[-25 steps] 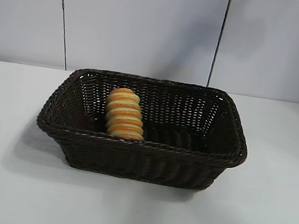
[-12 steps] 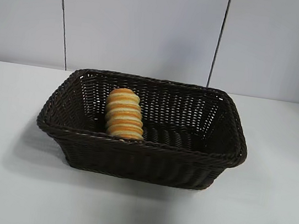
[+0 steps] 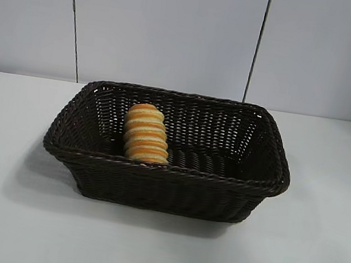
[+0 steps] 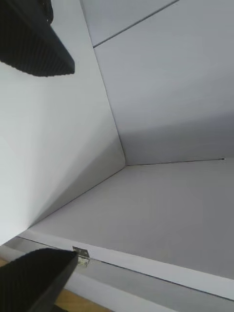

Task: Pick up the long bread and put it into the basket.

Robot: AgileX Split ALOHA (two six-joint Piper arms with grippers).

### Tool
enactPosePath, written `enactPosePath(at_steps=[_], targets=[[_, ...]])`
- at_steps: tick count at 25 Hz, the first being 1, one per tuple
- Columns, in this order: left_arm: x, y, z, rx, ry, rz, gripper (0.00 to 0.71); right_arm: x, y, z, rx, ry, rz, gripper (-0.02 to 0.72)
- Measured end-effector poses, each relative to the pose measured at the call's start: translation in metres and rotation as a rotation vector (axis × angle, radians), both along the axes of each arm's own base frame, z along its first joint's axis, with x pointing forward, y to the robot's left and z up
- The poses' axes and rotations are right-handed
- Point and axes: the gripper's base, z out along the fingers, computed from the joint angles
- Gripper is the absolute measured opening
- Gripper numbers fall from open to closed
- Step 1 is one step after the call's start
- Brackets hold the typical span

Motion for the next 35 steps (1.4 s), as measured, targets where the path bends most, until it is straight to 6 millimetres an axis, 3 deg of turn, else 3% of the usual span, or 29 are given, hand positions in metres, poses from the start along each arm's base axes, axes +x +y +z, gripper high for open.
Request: enactPosePath(at_steps=[4,10,21,35], targets=[[0.0,0.0,0.0,0.0,0.0,0.0,0.687,-0.012,0.005,-0.027,-0.011,-0.013,0.044,0.679],[0.0,0.0,0.0,0.0,0.0,0.0,0.687,-0.022,0.009,-0.051,-0.035,-0.017,0.098,0.674],[0.0,0.0,0.0,0.0,0.0,0.0,0.687,0.002,0.01,-0.101,-0.001,0.196,0.144,0.671],[0.0,0.0,0.0,0.0,0.0,0.0,0.687,0.015,0.02,-0.109,-0.028,0.158,0.286,0.671]])
